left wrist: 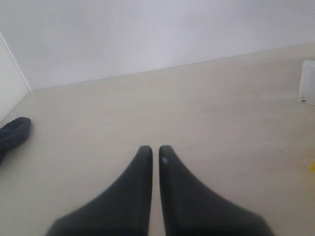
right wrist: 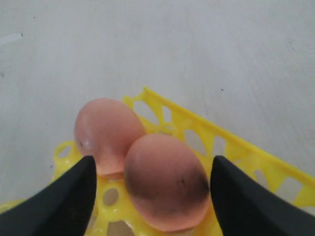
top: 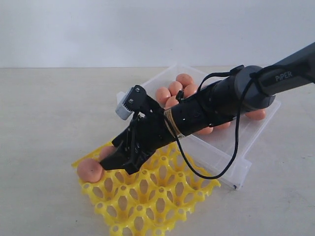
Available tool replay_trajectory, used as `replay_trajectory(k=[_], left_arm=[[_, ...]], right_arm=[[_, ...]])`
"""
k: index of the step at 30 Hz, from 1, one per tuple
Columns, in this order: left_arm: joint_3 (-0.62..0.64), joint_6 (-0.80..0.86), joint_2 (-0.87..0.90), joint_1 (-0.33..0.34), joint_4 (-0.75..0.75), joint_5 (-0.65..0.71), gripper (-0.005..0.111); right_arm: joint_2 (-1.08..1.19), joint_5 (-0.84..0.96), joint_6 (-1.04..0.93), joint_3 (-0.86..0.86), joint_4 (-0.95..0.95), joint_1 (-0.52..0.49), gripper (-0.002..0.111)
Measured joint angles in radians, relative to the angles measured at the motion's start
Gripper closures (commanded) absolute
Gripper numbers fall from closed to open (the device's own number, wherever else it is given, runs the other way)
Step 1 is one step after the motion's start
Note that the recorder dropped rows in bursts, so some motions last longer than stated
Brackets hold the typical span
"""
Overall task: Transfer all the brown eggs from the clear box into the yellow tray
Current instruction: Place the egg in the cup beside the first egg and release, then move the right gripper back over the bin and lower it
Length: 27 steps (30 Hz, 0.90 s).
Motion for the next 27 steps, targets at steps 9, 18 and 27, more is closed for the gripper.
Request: replay_trajectory(k=[9,18,27], left_arm=[[0.0,0.0,0.0,0.0,0.0,0.0,0.103],[0.0,0.0,0.0,0.0,0.0,0.0,0.103],[0.0,0.0,0.0,0.0,0.0,0.0,0.103]], right_arm=[[-0.04,0.011,-0.026,0.0,0.28,0.0,0.048],[-0.258,0.36,0.014,-0.002,0.311,0.0,0.107],[-0.419,1.139,-0.082,-0.002,0.249,0.0,0.107]])
